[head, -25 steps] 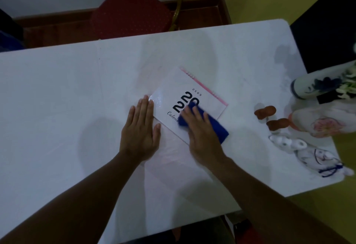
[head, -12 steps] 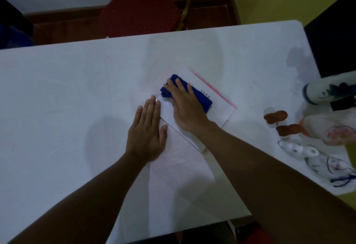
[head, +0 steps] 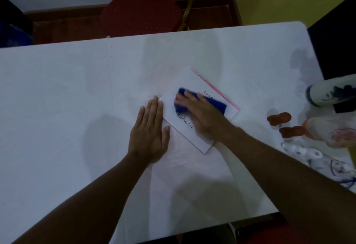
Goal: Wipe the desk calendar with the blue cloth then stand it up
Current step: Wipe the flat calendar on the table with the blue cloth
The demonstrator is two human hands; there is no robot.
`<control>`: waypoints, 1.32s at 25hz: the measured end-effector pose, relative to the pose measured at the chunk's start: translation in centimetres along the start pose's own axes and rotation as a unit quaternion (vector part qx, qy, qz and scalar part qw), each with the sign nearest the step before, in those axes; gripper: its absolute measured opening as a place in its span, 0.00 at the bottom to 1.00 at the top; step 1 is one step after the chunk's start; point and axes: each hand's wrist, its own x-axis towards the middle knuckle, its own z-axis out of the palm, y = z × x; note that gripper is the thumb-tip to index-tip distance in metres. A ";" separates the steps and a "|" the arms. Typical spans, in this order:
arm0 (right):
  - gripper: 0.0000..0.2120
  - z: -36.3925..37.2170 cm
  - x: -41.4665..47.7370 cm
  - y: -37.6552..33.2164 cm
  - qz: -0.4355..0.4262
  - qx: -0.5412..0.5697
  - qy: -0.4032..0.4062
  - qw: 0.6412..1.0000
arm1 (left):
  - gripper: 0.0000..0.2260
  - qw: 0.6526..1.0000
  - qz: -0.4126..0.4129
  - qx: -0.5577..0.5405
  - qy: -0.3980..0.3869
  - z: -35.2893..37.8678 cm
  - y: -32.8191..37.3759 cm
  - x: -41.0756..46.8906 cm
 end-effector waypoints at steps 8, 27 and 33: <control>0.26 3.0 0.0 -4.5 0.090 -0.002 0.105 0.990 | 0.32 1.000 -0.002 0.009 -0.008 -0.2 0.2 -0.1; 0.27 2.4 1.9 -3.6 0.068 0.020 0.058 0.996 | 0.33 1.000 -0.003 0.003 -0.014 -0.2 0.2 0.1; 0.23 3.4 -2.4 -5.4 0.049 0.055 0.034 0.997 | 0.31 0.999 0.006 -0.011 -0.041 -0.8 0.2 0.0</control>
